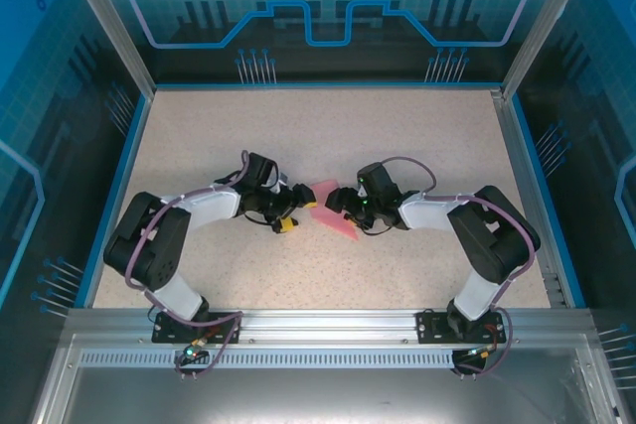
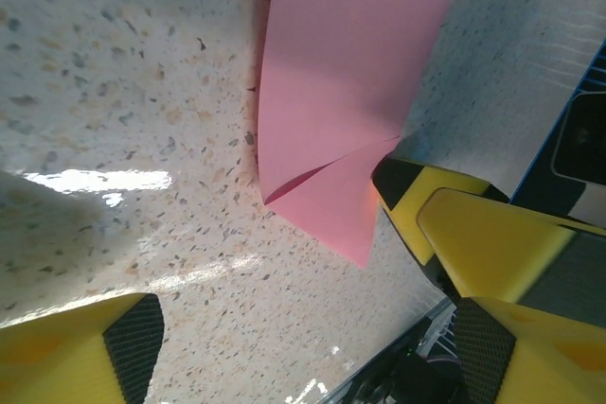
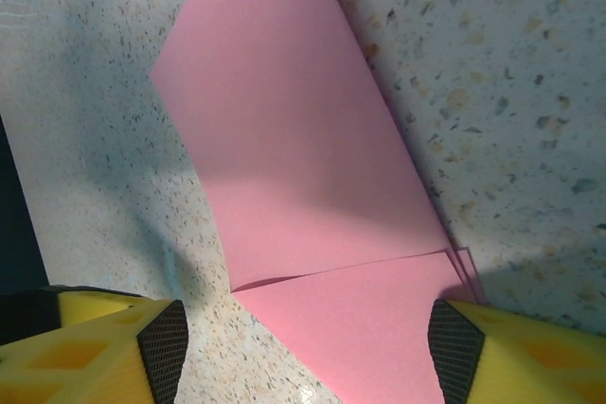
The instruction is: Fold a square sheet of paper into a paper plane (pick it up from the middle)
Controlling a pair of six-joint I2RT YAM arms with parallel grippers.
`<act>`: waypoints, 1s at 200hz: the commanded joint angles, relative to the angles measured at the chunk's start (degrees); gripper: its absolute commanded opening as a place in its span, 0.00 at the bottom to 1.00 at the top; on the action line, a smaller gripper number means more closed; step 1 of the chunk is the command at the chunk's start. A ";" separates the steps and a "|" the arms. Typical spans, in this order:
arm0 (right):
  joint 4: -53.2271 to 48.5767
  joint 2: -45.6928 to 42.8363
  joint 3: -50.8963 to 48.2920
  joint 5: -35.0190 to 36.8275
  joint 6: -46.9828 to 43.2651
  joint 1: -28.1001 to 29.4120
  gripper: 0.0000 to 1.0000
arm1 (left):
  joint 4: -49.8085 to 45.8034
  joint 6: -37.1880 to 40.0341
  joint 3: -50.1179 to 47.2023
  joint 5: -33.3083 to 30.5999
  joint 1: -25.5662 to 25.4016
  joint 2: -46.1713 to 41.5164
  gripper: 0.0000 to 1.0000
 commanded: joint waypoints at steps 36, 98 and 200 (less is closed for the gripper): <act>-2.91 3.35 -4.94 -0.19 0.11 -1.75 0.72 | 0.00 -2.65 6.08 0.56 -2.55 5.15 0.78; -2.66 3.30 -6.02 0.15 -0.25 -2.10 0.67 | -0.84 -2.98 7.80 -1.26 -2.69 9.20 0.66; -3.34 2.88 -6.65 0.83 -0.35 -2.40 0.62 | 0.28 -2.23 10.53 0.44 -2.76 12.42 0.52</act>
